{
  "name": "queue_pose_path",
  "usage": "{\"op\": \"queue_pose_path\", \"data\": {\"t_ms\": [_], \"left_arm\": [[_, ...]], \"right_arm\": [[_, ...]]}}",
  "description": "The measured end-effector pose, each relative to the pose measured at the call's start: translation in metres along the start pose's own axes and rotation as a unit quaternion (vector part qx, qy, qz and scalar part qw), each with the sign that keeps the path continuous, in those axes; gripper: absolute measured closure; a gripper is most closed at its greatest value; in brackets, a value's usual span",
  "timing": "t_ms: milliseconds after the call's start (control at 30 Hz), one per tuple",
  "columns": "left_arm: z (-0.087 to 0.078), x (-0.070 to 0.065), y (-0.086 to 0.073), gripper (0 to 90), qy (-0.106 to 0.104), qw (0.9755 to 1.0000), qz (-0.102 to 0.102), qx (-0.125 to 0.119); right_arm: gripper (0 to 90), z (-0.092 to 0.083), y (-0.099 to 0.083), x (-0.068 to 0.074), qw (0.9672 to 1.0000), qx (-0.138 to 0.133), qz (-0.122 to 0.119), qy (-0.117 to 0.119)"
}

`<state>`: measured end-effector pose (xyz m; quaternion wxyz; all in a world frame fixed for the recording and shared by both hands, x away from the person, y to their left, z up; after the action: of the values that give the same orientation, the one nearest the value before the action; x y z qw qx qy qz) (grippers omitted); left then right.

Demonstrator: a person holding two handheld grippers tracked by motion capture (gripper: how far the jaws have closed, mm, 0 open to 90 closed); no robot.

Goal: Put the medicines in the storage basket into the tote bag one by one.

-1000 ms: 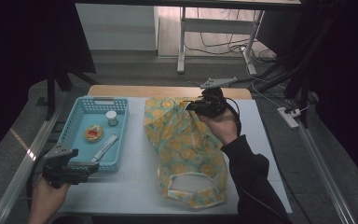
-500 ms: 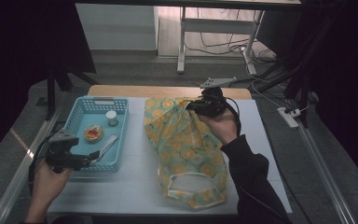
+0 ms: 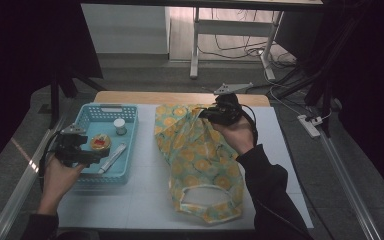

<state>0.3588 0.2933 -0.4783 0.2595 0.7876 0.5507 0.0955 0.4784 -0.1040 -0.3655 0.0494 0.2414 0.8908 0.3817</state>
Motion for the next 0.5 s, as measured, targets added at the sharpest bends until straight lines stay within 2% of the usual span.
{"op": "queue_pose_path", "data": {"t_ms": [233,433,500], "left_arm": [[0.015,0.017,0.012,0.0,0.026,0.9993,-0.018,0.018],[0.028,0.029,0.019,0.0,0.013,0.9991,-0.026,0.032],[0.031,0.033,0.021,0.0,0.016,0.9988,-0.028,0.038]], "right_arm": [[90.0,-0.001,0.000,0.000,1.0000,-0.001,-0.002,0.000],[90.0,-0.001,-0.001,-0.001,1.0000,0.000,0.000,0.000],[90.0,-0.001,-0.001,-0.001,1.0000,0.000,0.000,0.000]]}}
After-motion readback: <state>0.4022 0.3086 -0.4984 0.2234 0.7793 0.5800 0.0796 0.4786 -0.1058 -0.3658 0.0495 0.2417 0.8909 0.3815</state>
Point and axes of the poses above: each handheld gripper's, and its own axes: z roughly forward along the jaws, y roughly out of its top, x roughly to its left, the point moved 3 cm from there along z, roughly forward along the jaws, and after that the axes turned 14 degrees about x, right-handed, at the moved point
